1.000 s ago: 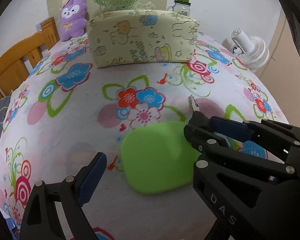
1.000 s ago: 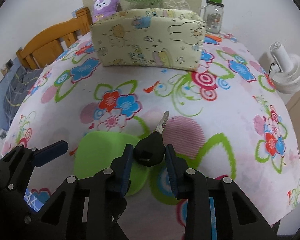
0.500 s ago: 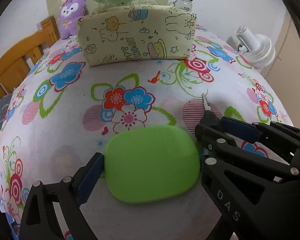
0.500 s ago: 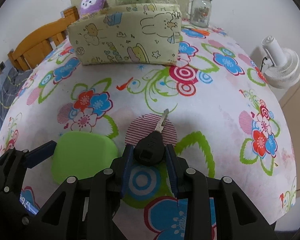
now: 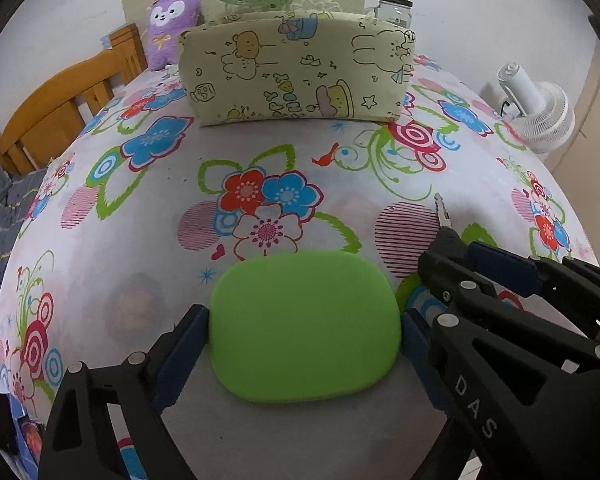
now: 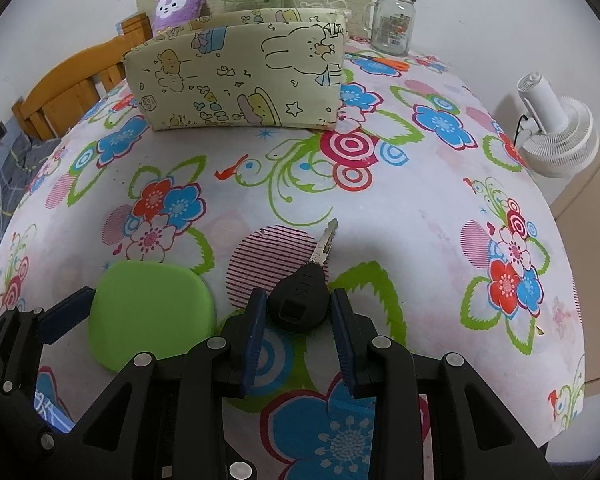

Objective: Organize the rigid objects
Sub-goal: 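Carry the green case with the left tool while the right tool carries the black plug to the box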

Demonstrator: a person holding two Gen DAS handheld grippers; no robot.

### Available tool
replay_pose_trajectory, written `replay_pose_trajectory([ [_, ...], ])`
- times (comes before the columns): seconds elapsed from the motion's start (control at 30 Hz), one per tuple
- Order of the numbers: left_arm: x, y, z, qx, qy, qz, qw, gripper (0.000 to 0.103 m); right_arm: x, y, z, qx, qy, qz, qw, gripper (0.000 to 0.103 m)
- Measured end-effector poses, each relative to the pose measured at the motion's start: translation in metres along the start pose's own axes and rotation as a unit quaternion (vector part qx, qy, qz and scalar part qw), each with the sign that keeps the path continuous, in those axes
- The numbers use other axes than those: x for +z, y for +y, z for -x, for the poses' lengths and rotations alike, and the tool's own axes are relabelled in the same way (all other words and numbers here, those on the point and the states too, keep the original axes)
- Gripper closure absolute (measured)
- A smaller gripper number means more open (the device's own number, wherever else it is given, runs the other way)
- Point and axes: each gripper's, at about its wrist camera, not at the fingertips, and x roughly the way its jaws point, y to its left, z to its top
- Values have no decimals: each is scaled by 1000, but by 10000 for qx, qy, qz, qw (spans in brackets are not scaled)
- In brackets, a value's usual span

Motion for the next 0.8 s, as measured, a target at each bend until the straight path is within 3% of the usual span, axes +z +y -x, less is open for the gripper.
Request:
replay_pose_trajectory([
  [0.8,64,16,56,91,-676,-171,9975,8,60,9,55,145,-763,-377,9963,68],
])
